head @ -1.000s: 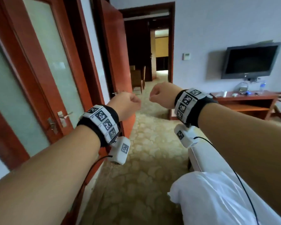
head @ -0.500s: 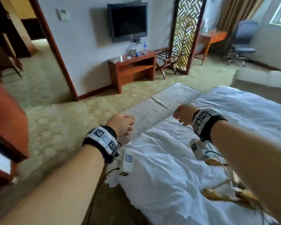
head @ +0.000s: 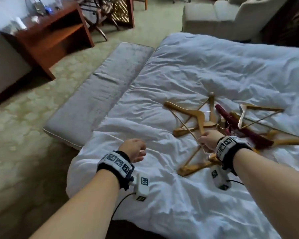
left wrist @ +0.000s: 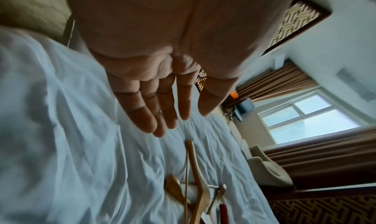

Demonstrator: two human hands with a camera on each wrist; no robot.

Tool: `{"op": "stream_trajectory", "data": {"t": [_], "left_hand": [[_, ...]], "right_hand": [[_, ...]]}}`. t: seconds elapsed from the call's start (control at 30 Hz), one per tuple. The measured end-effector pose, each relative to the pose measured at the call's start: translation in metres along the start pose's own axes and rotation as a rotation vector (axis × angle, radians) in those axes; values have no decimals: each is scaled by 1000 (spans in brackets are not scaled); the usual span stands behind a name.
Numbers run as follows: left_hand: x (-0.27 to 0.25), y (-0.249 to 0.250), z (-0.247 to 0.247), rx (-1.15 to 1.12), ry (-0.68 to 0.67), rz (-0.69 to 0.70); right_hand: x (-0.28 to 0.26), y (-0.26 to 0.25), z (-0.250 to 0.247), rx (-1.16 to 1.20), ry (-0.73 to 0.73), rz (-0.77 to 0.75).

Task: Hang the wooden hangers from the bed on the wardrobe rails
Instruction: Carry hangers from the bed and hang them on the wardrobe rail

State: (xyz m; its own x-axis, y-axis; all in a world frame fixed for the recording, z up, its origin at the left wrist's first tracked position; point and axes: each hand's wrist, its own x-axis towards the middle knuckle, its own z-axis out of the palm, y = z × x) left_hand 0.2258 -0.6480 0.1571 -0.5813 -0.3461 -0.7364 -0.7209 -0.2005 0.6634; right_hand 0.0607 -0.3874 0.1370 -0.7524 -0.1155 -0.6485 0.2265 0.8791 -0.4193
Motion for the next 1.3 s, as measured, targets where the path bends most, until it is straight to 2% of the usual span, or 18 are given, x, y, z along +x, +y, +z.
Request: {"op": "stream_trajectory", "data": {"t": [0.3,0.47,0.57,0.77,1.1,1.23,1.3], "left_hand": [[122,-14,125,28,-76,-272],[160,-13,184,38,-118,-334],[174,-15,205,41,-146,-357],[188,-18,220,26,-142,-395],[181,-21,214,-36,-99,-374],[174,-32,201,-56,-61,-385],[172,-37,196,-66,-44,-396]], "right_hand": [[108,94,14,194,-21,230],[143,102,11,350,43,323],[163,101,21,439,33,327],[183,100,39,330,-13,318],[195,75,57,194,-202,349],[234,112,95,108,-243,311],[236,113,97,76,-260,299]]}}
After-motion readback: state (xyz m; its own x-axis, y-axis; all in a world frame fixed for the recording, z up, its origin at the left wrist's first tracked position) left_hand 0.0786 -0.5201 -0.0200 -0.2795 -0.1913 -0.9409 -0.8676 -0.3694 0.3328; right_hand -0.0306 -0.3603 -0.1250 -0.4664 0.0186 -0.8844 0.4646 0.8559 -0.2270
